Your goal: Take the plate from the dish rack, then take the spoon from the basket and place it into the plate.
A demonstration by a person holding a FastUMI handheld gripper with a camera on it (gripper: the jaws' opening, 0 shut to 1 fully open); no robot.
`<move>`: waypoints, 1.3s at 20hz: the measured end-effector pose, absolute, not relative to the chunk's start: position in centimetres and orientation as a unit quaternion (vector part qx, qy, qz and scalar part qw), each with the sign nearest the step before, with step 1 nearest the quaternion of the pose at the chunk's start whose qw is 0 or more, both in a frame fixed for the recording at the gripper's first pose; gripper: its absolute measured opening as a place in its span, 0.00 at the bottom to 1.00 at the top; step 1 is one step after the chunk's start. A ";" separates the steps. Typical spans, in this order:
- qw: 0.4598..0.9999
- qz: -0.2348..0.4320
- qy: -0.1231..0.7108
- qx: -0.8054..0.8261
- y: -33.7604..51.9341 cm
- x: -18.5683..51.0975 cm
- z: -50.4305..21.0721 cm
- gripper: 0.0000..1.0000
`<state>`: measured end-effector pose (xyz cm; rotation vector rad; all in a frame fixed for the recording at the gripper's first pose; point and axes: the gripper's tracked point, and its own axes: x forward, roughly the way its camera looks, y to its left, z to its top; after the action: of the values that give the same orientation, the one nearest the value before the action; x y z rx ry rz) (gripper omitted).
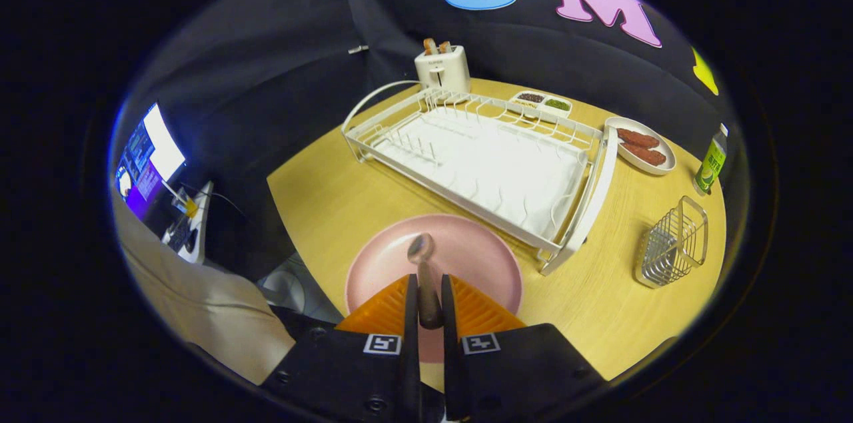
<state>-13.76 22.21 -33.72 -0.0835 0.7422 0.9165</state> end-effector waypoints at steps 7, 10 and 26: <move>0.839 0.404 0.363 -0.043 22.0 -13.4 -35.6 0.64; 0.845 0.393 0.360 -0.036 21.5 -13.1 -35.2 1.00; 0.911 0.352 0.214 -0.009 18.0 -6.5 -19.9 0.99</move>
<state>-6.51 18.02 -19.92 -0.0196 0.4409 0.7266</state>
